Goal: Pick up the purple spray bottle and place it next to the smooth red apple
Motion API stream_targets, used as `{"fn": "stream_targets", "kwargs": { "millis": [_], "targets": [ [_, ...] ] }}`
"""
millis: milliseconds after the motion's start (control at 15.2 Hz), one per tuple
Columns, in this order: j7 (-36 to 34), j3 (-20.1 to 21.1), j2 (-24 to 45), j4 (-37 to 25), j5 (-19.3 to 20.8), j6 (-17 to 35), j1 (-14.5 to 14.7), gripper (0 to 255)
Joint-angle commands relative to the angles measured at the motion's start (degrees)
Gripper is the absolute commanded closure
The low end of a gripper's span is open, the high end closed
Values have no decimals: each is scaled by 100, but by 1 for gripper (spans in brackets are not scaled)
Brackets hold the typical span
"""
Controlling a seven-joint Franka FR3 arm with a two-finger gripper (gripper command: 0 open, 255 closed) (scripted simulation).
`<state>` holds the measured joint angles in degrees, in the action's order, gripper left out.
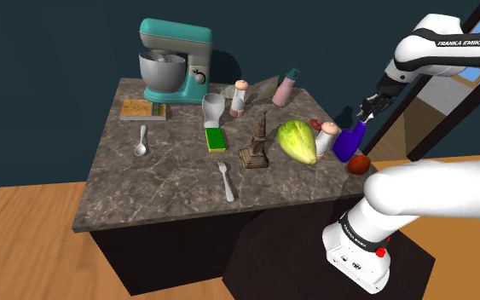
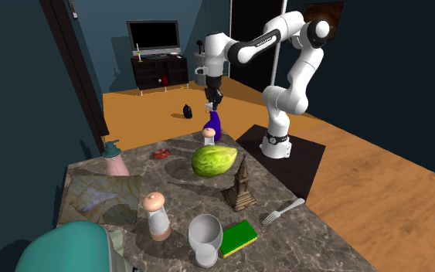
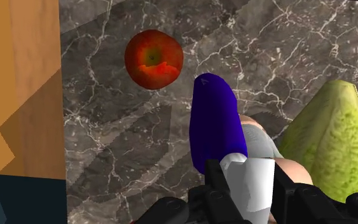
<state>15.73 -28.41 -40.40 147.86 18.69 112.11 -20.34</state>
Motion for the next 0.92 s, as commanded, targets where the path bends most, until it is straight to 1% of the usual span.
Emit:
{"fn": "stream_targets", "kwargs": {
  "millis": [0, 396, 858],
  "targets": [
    [-1, -59, 63, 122, 35, 190, -3, 255],
    [-7, -213, 236, 456, 137, 696, -19, 255],
    [-7, -213, 236, 456, 137, 696, -19, 255]
  ]
}}
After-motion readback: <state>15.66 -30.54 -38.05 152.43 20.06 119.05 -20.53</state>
